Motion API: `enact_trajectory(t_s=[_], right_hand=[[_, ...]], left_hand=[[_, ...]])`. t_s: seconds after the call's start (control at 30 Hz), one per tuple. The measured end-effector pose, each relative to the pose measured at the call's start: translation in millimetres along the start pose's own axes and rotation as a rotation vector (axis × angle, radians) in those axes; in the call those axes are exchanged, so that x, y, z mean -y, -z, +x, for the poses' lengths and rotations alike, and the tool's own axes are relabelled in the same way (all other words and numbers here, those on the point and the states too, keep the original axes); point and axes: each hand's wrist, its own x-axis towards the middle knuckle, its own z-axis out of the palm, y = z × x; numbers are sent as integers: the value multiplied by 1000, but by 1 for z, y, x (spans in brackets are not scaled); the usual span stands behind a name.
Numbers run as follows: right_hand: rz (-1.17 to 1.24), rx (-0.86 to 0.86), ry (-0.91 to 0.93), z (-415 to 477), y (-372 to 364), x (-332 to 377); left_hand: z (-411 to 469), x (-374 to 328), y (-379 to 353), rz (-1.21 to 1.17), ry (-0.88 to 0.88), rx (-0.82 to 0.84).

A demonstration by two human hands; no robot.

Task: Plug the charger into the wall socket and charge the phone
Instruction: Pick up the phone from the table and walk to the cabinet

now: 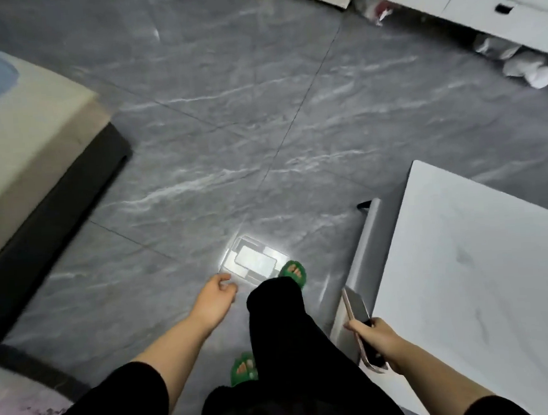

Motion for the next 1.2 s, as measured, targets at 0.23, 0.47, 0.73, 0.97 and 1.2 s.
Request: enact_trajectory(t_s=[0.23,0.47,0.73,0.97,1.2], right_hand=[[169,-4,-6,52,77,109],[275,-72,75,108,156,275],[452,-214,45,203,240,424],[635,-256,-118,234,324,466],[760,-303,-234,286,432,470]], left_hand=[[79,-136,-24,133,17,39],[169,-285,-23,144,11,96],[316,-481,-30,384,-97,185],[393,-671,-115,476,-217,329],[446,-815,-256,477,-356,385]])
